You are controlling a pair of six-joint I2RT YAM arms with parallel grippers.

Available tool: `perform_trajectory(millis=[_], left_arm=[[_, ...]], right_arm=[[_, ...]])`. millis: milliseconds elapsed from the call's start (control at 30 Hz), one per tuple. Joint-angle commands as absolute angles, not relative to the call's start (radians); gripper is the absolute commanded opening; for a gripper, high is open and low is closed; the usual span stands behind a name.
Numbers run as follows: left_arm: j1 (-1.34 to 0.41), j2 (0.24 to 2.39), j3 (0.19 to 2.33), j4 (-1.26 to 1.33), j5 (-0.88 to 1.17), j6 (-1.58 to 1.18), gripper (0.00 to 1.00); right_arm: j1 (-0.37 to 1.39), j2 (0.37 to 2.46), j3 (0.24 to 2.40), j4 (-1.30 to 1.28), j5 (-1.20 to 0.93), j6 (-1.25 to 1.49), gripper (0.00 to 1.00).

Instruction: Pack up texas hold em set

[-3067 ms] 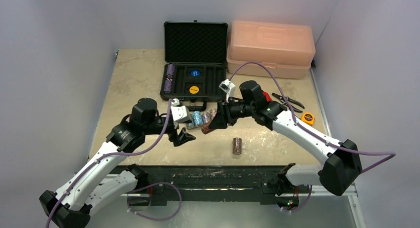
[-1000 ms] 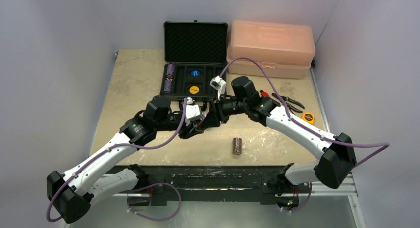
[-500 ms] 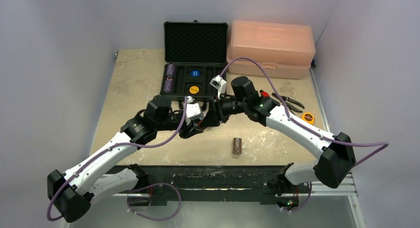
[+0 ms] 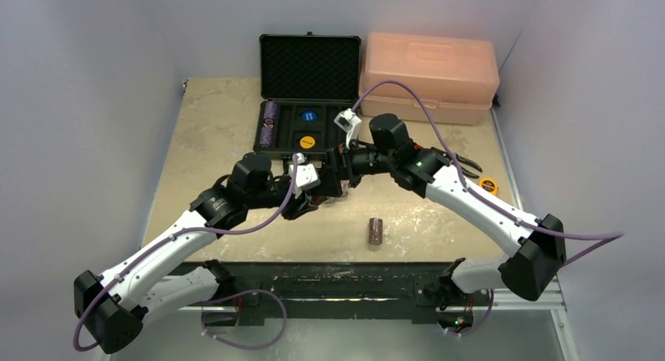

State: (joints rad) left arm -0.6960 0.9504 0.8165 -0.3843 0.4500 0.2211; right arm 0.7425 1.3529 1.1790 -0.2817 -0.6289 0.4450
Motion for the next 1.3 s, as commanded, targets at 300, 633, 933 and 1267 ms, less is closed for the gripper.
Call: perform_trajectory(millis=[300,633,933,1267], left_arm=[[-0.696,0.915,0.826,-0.311,0.401,0.211,0.00],[-0.696,0.953,0.844,-0.318,0.355,0.137,0.00],[-0.696,1.007,0.939,-0.400,0.271,0.013,0.00],[-0.693,1.170,1.109,-0.564,-0.067,-0.116,0.00]], right_arm=[[0.746,1.195,1.230,-0.334,-0.186,0.445,0.99],[0.746,1.007,1.105,-0.315,0.426,0.481,0.99],[0.746,0.933,0.989,-0.283,0.575,0.468,0.99],[0.745,0.986,0.969,-0.279,0.564,0.464,0.99]])
